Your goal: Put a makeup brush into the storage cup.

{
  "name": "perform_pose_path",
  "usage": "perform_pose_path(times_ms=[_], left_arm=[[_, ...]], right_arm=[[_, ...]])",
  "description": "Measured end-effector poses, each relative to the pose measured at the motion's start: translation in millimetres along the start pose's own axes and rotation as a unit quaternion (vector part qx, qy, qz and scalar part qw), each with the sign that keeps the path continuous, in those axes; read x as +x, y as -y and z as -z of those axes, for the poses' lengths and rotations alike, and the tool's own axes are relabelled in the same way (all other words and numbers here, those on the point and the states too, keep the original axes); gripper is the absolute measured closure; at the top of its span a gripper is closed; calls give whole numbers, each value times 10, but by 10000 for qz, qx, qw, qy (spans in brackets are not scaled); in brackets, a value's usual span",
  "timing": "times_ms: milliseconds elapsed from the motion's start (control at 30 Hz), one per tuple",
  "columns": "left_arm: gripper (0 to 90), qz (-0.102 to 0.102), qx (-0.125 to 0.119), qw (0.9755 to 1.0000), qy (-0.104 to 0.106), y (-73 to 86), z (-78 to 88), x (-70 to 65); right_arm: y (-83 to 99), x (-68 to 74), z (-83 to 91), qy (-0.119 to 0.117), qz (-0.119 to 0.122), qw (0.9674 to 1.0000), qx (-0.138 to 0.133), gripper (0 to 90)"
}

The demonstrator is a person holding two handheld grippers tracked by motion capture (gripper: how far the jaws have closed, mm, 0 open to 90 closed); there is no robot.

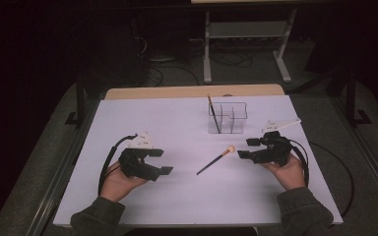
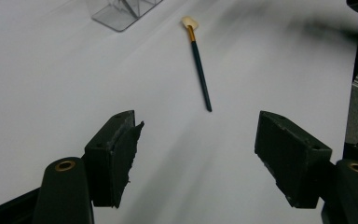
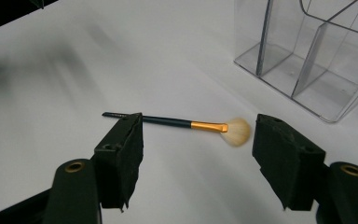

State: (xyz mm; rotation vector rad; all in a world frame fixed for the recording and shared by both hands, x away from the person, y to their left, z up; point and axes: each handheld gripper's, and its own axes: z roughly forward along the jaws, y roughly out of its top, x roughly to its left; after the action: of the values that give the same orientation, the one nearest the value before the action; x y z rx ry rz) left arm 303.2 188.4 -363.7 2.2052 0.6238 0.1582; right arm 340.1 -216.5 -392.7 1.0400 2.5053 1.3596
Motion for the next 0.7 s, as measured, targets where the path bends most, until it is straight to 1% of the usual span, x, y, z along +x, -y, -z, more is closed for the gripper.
perform_pose_path(times_ms=[67, 100, 167, 200, 267, 300, 400, 433, 533, 633, 667, 700], left_arm=[[290, -28, 24, 10000, 10, -24, -18, -7], [288, -74, 48, 10000, 26, -70, -58, -17], [288, -60, 65, 10000, 25, -96, -83, -30], [288, -101, 88, 9999, 23, -112, -97, -28], [289, -26, 178, 9998, 57, -164, -156, -26], [288, -26, 178, 9998, 57, -164, -156, -26], [287, -48, 242, 9997, 78, -219, -210, -38], [286, -96, 299, 9995, 96, -260, -247, -46], [285, -63, 306, 9994, 119, -305, -292, -71], [288, -79, 307, 9994, 169, -358, -346, -92], [288, -132, 332, 9992, 203, -384, -364, -90], [292, -130, 362, 9991, 195, -417, -393, -103]], right_arm=[[14, 2, -5, 1, -24, 10000, 17, 325], [51, -2, -16, 38, -3, 10000, 43, 323], [74, -1, -25, 52, -42, 9999, 87, 316], [74, -1, -25, 52, -42, 9999, 87, 316], [82, -1, -27, 80, -23, 9999, 114, 314], [83, 0, -29, 100, -5, 9999, 104, 314], [90, 1, -38, 70, -11, 9999, 73, 313], [107, 5, -56, 103, 17, 9999, 98, 312], [122, 0, -74, 68, -19, 9999, 151, 315], [124, -17, -76, 27, -26, 9999, 128, 315], [122, -19, -74, 30, -21, 9999, 110, 315], [121, -23, -73, 36, -5, 9999, 96, 313]])
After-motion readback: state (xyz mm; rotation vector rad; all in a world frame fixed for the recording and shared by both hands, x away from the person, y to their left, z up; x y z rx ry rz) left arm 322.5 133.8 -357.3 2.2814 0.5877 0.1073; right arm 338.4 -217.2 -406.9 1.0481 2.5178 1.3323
